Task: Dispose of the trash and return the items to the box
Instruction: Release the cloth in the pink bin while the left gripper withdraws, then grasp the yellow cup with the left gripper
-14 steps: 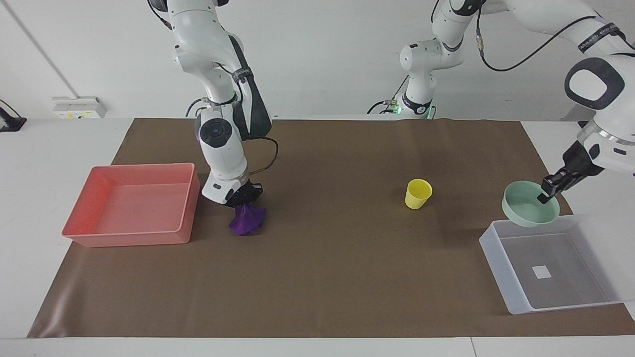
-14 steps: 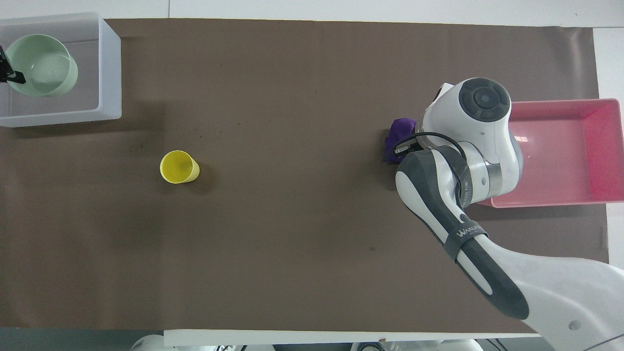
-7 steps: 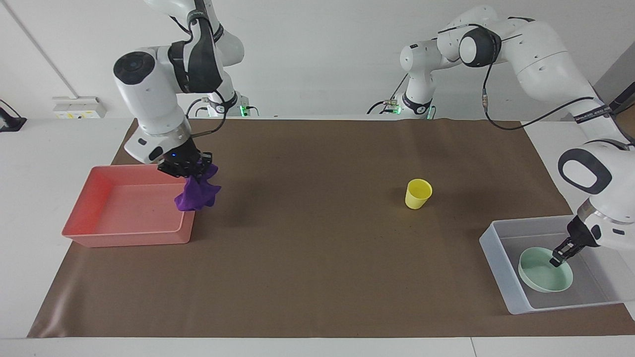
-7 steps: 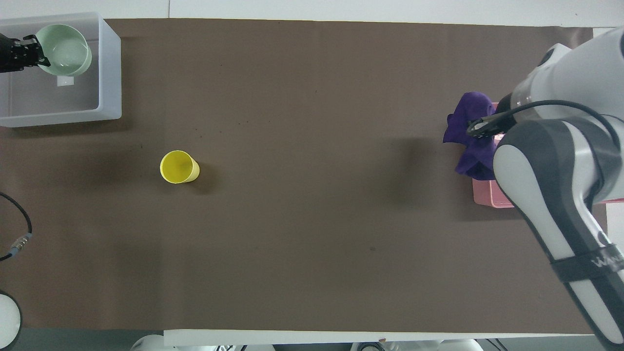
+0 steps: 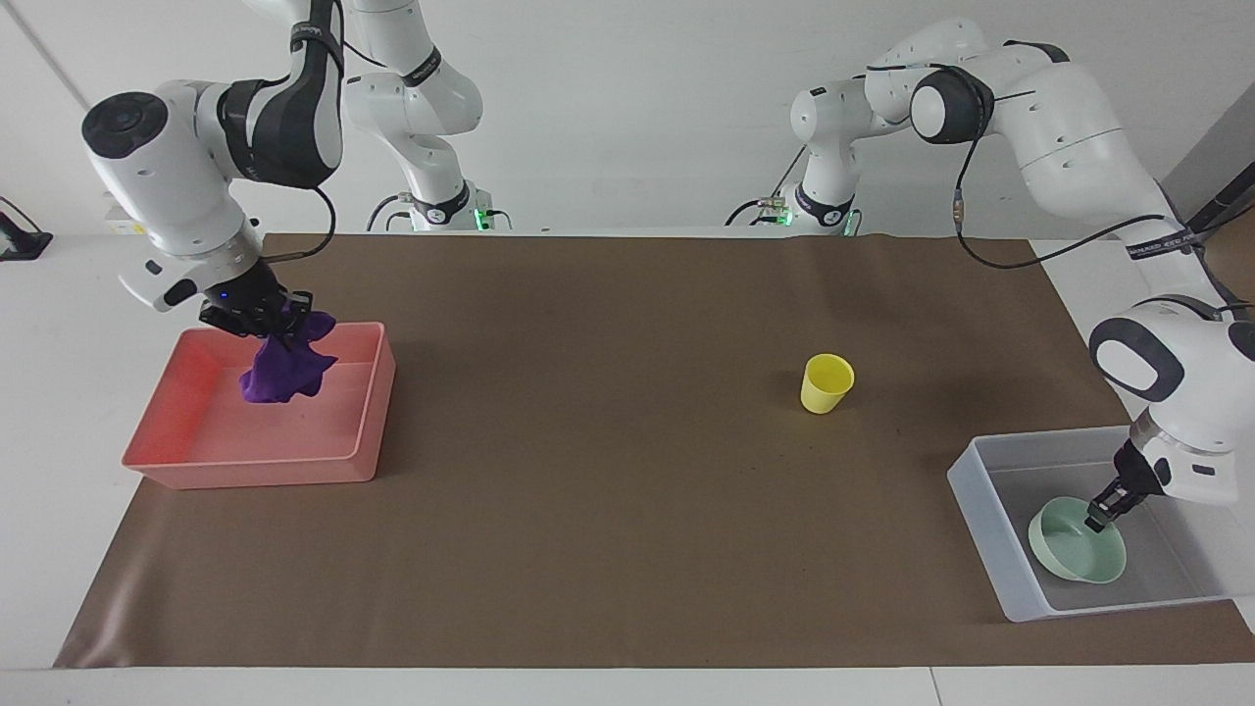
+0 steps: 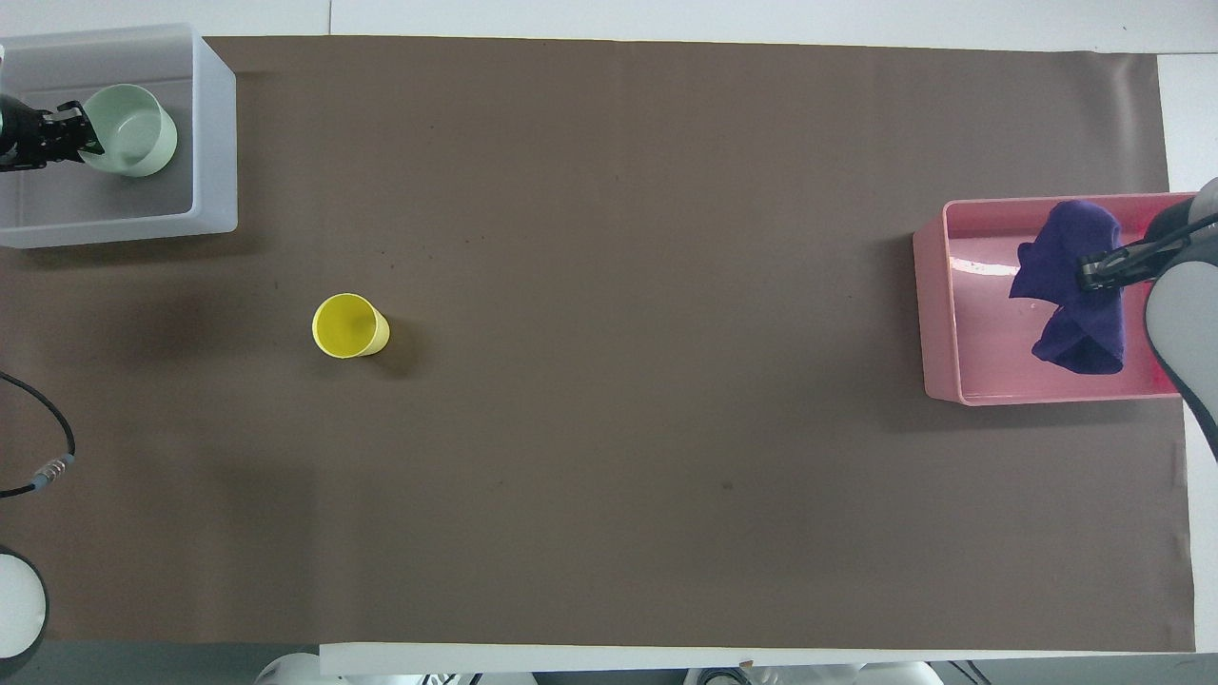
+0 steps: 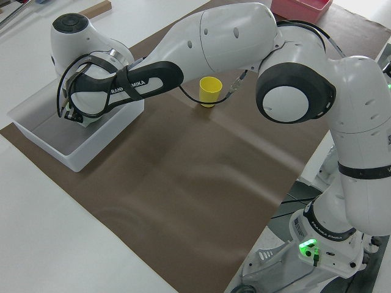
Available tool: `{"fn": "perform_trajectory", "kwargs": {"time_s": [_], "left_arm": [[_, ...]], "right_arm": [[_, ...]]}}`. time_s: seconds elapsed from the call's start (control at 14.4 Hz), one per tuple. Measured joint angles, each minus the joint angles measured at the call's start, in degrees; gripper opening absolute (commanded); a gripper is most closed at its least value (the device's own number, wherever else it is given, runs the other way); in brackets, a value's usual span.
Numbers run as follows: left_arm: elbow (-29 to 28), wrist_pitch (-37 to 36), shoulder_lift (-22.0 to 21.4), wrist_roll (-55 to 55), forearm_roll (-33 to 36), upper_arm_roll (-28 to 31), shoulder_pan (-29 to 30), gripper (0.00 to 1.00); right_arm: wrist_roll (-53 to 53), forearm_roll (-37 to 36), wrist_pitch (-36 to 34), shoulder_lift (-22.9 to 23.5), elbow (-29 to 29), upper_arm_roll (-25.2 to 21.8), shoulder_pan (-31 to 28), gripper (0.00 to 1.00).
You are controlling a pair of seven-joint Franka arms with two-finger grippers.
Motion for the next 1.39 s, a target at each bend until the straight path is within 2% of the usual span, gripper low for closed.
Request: {"fn": "perform_trajectory", "kwargs": {"time_s": [0.14,0.21,0.28,0.35,0.42,0.56,0.63,0.7,0.77,0.97,1.25,1.32,1.39], "left_arm": [[0.7,-1.9,-3.1,0.0,0.0,0.1,0.0,1.0],[0.9,-5.1,-5.8,0.1,0.0,0.1,-0.2,1.0],[0.9,-9.5,-8.8,0.1,0.3,0.1,-0.4,1.0],[0.4,-15.4,-12.3,0.2,1.0,0.1,-0.9,1.0],[-1.4,-20.2,-16.1,0.2,1.8,0.0,-1.8,1.0],[-9.3,-24.6,-24.3,0.2,2.3,-0.1,-4.7,1.0],[-15.0,-25.3,-28.5,0.2,2.7,-0.2,-7.1,1.0],[-20.7,-25.3,-32.3,0.1,3.5,-0.3,-9.9,1.0],[-26.2,-25.1,-35.5,-0.1,4.4,-0.3,-13.0,1.0],[-39.5,-18.8,-41.3,-2.8,5.1,-0.8,-19.9,1.0],[-50.8,-5.1,-42.1,-8.0,5.1,-0.9,-25.3,0.99],[-52.4,-3.1,-42.0,-8.7,5.1,-1.0,-26.1,0.78],[-53.6,-1.6,-41.9,-9.1,5.1,-0.9,-26.5,0.35]], "right_arm": [[-0.6,0.0,3.9,0.4,-4.5,0.0,-1.9,0.07],[-0.7,0.0,5.9,0.6,-6.6,0.0,-2.6,0.08],[-0.7,0.0,7.4,0.9,-8.3,0.0,-3.2,0.13],[-0.7,0.0,8.7,1.1,-9.8,0.0,-3.7,0.33],[-0.8,0.0,9.7,1.4,-10.7,0.0,-4.0,0.41],[-1.7,0.0,10.7,1.6,-11.2,0.1,-4.0,0.78],[-2.2,0.0,10.7,1.6,-11.2,0.1,-3.9,0.83],[-2.3,0.0,10.7,1.6,-11.0,0.2,-3.9,0.94],[-2.3,0.0,10.7,1.6,-10.7,0.3,-3.8,1.0],[-2.3,0.8,7.2,1.4,-7.0,1.1,-3.7,1.0],[1.8,3.1,-1.1,1.0,1.0,2.3,0.7,1.0],[2.8,3.1,-2.4,1.1,2.2,2.4,2.2,0.99],[3.7,3.1,-3.8,1.2,3.5,2.5,3.6,1.0]]}}
